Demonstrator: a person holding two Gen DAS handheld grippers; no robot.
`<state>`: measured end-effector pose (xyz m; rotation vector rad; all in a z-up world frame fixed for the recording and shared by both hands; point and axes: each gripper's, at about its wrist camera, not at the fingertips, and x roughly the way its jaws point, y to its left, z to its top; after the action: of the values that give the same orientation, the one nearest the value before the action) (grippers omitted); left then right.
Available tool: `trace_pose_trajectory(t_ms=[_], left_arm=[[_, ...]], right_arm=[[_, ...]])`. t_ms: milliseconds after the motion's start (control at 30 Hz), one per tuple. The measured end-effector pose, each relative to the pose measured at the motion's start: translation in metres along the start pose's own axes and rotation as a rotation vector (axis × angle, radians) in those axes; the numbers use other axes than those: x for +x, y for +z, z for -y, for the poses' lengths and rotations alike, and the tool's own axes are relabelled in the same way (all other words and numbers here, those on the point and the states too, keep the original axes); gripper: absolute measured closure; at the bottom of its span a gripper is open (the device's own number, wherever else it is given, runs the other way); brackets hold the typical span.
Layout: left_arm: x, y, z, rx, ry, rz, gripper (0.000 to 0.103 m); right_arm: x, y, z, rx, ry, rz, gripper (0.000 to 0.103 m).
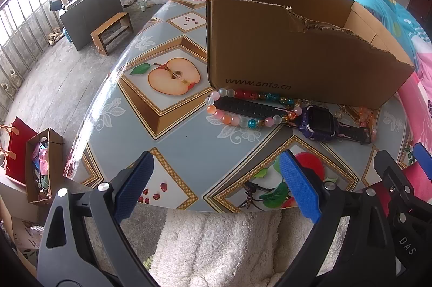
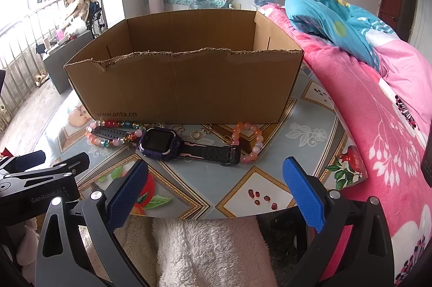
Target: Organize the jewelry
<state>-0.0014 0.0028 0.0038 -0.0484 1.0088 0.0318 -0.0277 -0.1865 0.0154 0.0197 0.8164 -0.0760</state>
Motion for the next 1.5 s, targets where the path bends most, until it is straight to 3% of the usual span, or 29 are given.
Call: trace_pose_trajectory(t_ms=[1500], left_arm=[[-0.0049, -0.0060, -0.0027, 0.002, 0.005, 0.011, 0.013]], right_arm=[[0.0011, 0.0010, -0.0004, -0.011, -0.034, -0.009, 0.006]])
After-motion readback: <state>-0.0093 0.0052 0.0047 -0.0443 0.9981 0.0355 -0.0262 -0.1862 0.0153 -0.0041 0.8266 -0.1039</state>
